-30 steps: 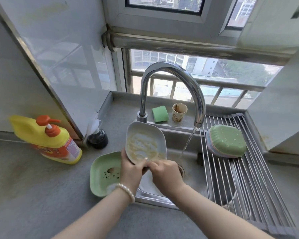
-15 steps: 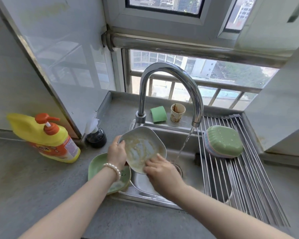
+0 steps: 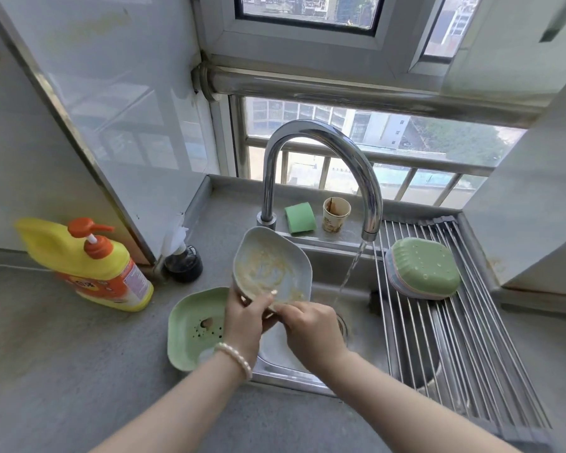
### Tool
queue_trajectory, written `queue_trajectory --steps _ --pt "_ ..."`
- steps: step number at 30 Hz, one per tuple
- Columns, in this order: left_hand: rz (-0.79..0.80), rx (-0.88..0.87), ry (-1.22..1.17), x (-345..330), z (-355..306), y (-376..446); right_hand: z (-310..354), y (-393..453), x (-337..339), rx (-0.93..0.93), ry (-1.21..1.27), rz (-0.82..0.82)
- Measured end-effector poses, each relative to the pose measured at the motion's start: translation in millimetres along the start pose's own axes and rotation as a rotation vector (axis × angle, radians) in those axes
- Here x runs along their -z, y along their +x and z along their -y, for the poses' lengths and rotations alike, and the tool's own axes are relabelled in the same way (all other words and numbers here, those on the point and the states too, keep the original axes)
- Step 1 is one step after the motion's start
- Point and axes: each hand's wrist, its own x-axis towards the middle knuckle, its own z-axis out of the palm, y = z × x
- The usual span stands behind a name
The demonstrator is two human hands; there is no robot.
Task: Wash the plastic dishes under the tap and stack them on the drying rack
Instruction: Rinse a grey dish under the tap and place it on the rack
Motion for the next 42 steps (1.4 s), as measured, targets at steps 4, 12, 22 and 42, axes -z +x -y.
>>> queue_trajectory --steps 4,12,22,42 --pt "-0.199 -0.186 0.134 1 2 7 23 0 2 -0.004 0.296 -0.069" --pt "-0.147 -0.344 0.576 20 -16 28 -29 6 20 0.042 -0.273 0.532" --pt "-0.088 -0.368 0.640 17 -10 28 -9 4 26 -0.069 -0.231 0.700" --pt "-0.027 0.070 0.506 46 41 88 -12 -5 50 0.235 0.084 0.110"
